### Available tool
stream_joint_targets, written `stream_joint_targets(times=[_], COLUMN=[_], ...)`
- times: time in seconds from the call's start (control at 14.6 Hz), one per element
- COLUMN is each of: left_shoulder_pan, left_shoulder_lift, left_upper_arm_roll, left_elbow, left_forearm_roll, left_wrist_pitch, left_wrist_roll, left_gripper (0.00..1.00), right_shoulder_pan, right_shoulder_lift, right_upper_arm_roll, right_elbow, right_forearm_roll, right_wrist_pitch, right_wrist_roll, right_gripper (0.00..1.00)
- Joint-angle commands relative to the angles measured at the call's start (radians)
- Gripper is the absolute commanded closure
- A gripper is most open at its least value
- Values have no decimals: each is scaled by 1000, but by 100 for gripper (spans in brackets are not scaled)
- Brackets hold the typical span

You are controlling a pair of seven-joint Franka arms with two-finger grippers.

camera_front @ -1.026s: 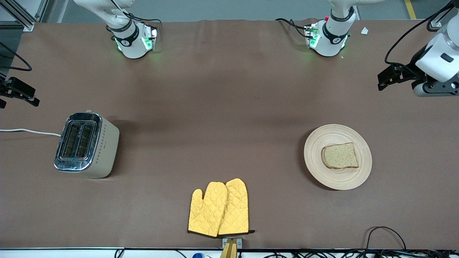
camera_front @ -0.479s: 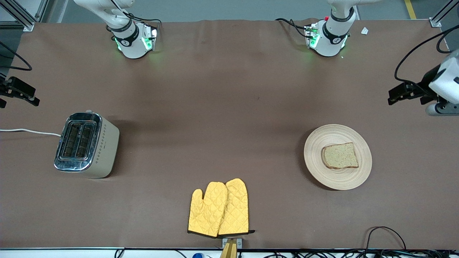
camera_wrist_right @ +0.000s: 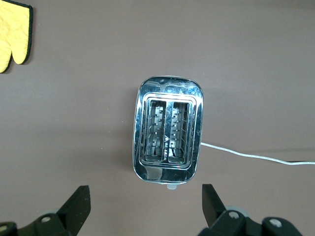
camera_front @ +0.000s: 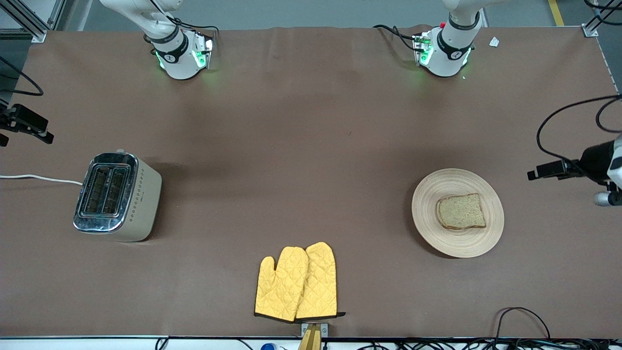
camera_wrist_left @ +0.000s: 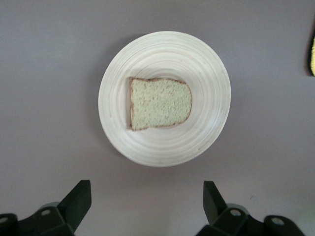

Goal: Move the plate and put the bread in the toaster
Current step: 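Move the left gripper down toward the wooden plate's rim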

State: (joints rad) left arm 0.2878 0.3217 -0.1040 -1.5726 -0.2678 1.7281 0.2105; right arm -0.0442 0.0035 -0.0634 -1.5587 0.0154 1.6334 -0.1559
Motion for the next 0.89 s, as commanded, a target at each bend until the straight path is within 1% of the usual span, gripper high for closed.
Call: stream_joint_targets(times=[0.0, 0.14, 0.27, 0.34, 0.41, 0.55, 0.75, 0.82], left_shoulder_pan=[60, 99, 132, 142, 158, 172, 177, 186], left_shoulder_lift=[112, 175, 250, 293, 345, 401, 444, 457], left_upper_arm_roll=[-6, -6, -6, -6, -6, -6, -6, -6], left_elbow=[31, 31, 31, 45, 86, 111, 111, 111], left_forearm_roll=[-76, -146, -217, -229, -232, -269, -341, -358], left_wrist_pitch=[40, 77, 82, 90, 97, 99, 100, 100], left_wrist_roll=[130, 200, 286, 328, 370, 397, 421, 464], left_gripper=[0, 0, 0, 1, 3, 9, 25, 29], right_shoulder_pan=[3, 3, 4, 4, 4, 4, 3, 1], right_shoulder_lift=[-37, -37, -37, -37, -36, -33, -31, -31], right_upper_arm_roll=[2, 0, 0, 2, 0, 2, 0, 0], right_elbow=[-38, -38, -38, -38, -38, -35, -34, -35], right_forearm_roll=[-14, -14, -14, -14, -14, -14, -12, -12], right_wrist_pitch=[3, 3, 2, 3, 5, 12, 13, 14], right_wrist_roll=[7, 7, 7, 7, 9, 9, 9, 9], right_gripper=[0, 0, 0, 0, 0, 0, 0, 0])
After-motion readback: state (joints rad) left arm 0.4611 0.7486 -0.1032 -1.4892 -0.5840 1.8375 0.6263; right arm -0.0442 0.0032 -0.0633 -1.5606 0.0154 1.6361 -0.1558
